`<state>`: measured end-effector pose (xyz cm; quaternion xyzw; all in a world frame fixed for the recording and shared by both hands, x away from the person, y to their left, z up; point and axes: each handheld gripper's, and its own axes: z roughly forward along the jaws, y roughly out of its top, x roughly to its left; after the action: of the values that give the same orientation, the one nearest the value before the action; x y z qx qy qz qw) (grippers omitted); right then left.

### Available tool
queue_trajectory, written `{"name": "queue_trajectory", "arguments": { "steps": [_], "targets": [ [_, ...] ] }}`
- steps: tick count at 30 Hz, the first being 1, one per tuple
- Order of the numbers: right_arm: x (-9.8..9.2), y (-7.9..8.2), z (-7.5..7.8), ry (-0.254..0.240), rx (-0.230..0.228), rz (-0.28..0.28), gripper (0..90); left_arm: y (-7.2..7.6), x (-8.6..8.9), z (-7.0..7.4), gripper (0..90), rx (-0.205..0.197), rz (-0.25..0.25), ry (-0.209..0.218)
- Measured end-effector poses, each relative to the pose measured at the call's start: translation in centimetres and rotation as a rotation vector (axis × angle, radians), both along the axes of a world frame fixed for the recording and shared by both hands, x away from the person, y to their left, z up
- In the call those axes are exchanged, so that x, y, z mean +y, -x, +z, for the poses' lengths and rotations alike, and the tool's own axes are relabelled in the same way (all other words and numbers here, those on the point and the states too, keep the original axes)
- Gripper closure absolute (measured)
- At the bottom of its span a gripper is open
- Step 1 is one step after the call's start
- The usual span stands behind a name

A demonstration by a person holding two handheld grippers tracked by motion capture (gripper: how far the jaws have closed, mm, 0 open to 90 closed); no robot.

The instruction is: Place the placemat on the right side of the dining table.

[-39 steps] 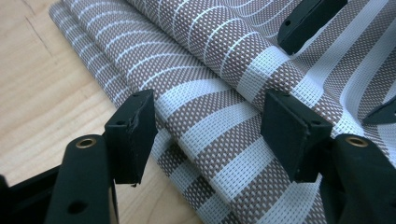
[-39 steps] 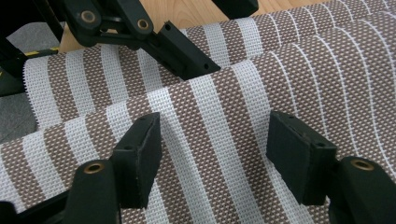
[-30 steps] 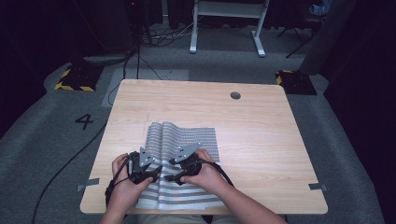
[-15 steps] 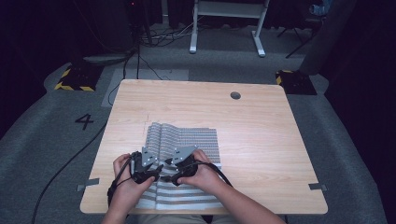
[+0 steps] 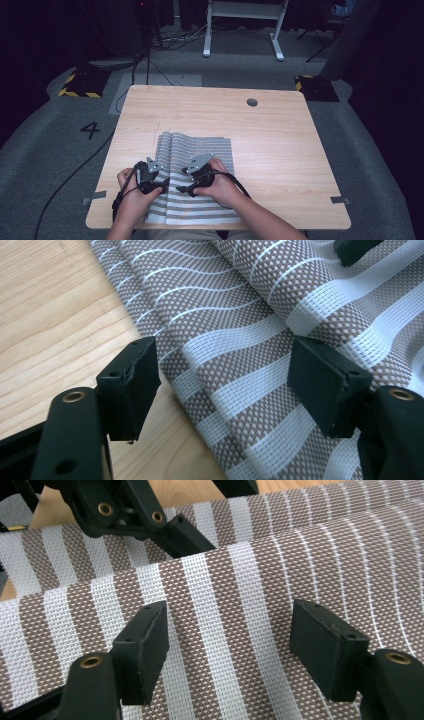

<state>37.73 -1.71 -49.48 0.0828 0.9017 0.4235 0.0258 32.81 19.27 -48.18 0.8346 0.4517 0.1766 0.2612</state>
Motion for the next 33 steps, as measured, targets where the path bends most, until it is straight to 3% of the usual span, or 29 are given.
{"name": "queue_trajectory", "arguments": {
  "steps": [2, 6, 13, 19, 23, 26, 27, 33],
  "targets": [
    [0.0, 0.0, -0.1, -0.003, 0.001, 0.014, 31.8, 0.0, 0.0, 0.0, 29.1, 0.001, -0.013, 0.006],
    [0.0, -0.2, -0.2, -0.052, 0.03, 0.036, 31.3, 0.2, -0.5, 0.3, 28.7, -0.045, -0.042, 0.009],
    [-0.1, -0.1, 0.2, -0.093, -0.012, 0.064, 31.0, 1.3, -2.1, 1.7, 33.9, -0.145, -0.087, -0.101],
    [-0.5, 0.3, 1.0, -0.1, -0.054, 0.057, 30.7, 1.7, -3.1, 2.5, 39.8, -0.158, -0.086, -0.133],
    [-0.5, 0.6, 0.9, -0.081, -0.052, 0.032, 30.9, 1.9, -4.2, 2.1, 42.4, -0.185, -0.091, -0.226],
    [-0.7, 0.7, 0.6, -0.07, -0.059, 0.025, 30.9, 1.9, -4.3, 2.0, 45.9, -0.166, -0.096, -0.197],
    [-0.8, 0.7, 0.6, -0.076, -0.053, 0.023, 31.0, 1.8, -4.2, 2.0, 46.4, -0.181, -0.11, -0.165],
    [-1.5, 0.2, 0.9, -0.131, -0.041, 0.053, 31.1, 1.7, -3.5, 2.2, 51.3, -0.178, -0.147, -0.008]
  ]
}}
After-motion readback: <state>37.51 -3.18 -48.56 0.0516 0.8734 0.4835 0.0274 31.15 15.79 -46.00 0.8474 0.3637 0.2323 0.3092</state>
